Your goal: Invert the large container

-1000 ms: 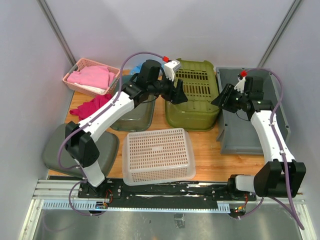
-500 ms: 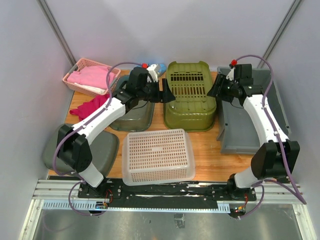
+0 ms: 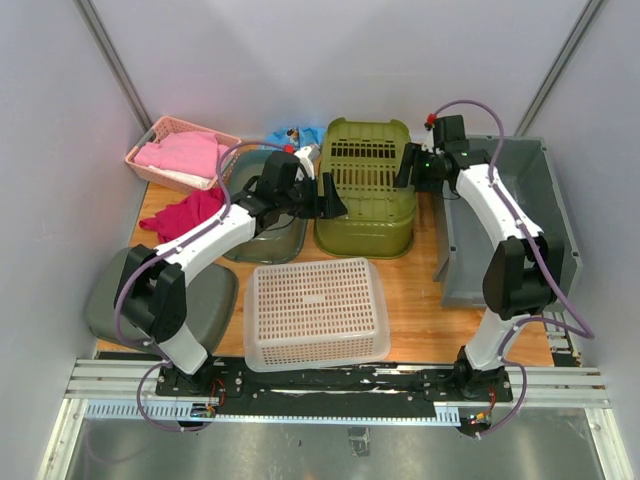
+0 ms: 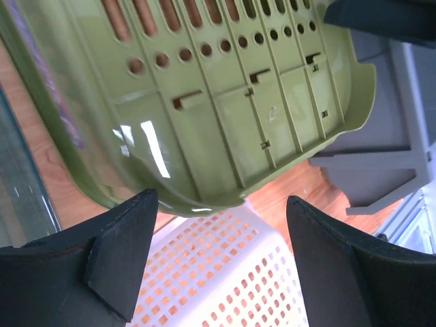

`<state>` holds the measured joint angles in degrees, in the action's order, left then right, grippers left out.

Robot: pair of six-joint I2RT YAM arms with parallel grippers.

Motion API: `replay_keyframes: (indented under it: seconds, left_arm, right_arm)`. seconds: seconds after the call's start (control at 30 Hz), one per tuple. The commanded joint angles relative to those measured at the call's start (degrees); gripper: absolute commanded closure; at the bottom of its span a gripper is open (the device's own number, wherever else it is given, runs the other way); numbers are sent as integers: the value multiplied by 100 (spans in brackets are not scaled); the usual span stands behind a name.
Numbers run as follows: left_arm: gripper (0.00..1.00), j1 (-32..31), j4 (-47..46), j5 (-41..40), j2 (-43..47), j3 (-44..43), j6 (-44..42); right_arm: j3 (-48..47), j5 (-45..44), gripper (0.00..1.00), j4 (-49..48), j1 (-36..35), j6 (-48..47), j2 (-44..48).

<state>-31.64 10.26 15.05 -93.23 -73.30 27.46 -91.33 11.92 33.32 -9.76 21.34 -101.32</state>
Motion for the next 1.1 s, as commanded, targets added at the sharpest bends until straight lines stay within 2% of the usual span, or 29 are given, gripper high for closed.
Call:
replay_keyframes:
  seconds: [0.0,0.13,0.33,0.5,0.67,0.9,1.07]
  left_arm:
    - [19,24,-328,-100,5,208,-71]
    - [19,26,-141,-297,123,143,-145]
    - [19,26,133,-546,544,-9,-313]
    - [18,26,213,-530,898,-79,-304]
    - [17,26,163,-400,1190,-81,-254]
    - [16,18,117,-104,1327,-9,-178]
    - [16,17,47,-18,1409,148,-165]
  right_arm:
    - [-232,626,38,-3,-513,-82,-208]
    - [-311,628,38,-13,-606,-95,-221]
    - [-412,20,37,255,-446,-244,272]
    - [149,-1383,33,38,-127,-348,1293]
    - [504,-2686,32,423,-29,-765,1530]
    - [984,-3028,33,612,-20,-960,1373]
    - [1179,-3116,44,785,-19,-893,1186]
